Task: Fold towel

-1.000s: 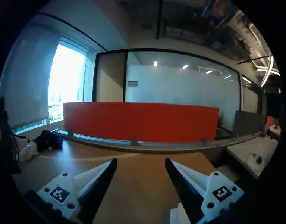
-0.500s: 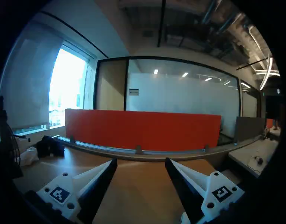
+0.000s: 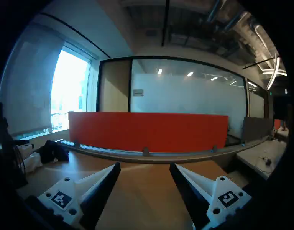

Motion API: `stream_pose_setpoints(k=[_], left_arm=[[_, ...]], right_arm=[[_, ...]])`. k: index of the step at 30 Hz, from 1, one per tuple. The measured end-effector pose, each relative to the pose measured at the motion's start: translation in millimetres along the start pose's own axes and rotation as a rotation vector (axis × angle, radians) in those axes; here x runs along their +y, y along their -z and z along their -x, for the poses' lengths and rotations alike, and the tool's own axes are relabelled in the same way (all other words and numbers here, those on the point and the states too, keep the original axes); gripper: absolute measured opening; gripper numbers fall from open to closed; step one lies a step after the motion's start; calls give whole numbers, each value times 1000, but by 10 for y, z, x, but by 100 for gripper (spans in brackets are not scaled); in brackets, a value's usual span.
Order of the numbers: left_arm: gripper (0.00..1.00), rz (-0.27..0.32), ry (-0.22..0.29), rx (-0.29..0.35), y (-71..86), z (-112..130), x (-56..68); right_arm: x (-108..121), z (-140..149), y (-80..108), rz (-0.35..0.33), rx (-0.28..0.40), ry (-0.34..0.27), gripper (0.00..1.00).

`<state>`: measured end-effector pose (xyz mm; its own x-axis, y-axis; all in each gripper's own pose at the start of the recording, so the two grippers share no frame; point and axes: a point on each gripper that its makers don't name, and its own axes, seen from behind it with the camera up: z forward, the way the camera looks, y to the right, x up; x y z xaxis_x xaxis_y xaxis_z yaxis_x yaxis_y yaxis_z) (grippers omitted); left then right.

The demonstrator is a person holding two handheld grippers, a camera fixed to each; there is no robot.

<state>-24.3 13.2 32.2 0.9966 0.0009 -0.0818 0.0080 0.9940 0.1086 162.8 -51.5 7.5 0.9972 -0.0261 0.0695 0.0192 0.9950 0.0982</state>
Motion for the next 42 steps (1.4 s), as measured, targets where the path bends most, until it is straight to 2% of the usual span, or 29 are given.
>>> stream_pose_setpoints(k=[6, 15, 24, 33, 42], left_arm=[[92, 17, -16, 23, -13, 123, 30], [92, 18, -5, 47, -51, 416, -10], [92, 15, 7, 56, -69, 776, -60], [92, 3, 9, 62, -125, 1118, -103], [92, 2, 16, 81, -109, 1247, -90]], right_arm=[[-56, 1, -13, -3, -2, 3, 100], [-159, 40, -75, -2, 10, 19, 100], [-296, 237, -133, -7, 18, 36, 100], [-333, 449, -185, -7, 28, 54, 100], [-337, 551, -235, -5, 38, 58, 100]])
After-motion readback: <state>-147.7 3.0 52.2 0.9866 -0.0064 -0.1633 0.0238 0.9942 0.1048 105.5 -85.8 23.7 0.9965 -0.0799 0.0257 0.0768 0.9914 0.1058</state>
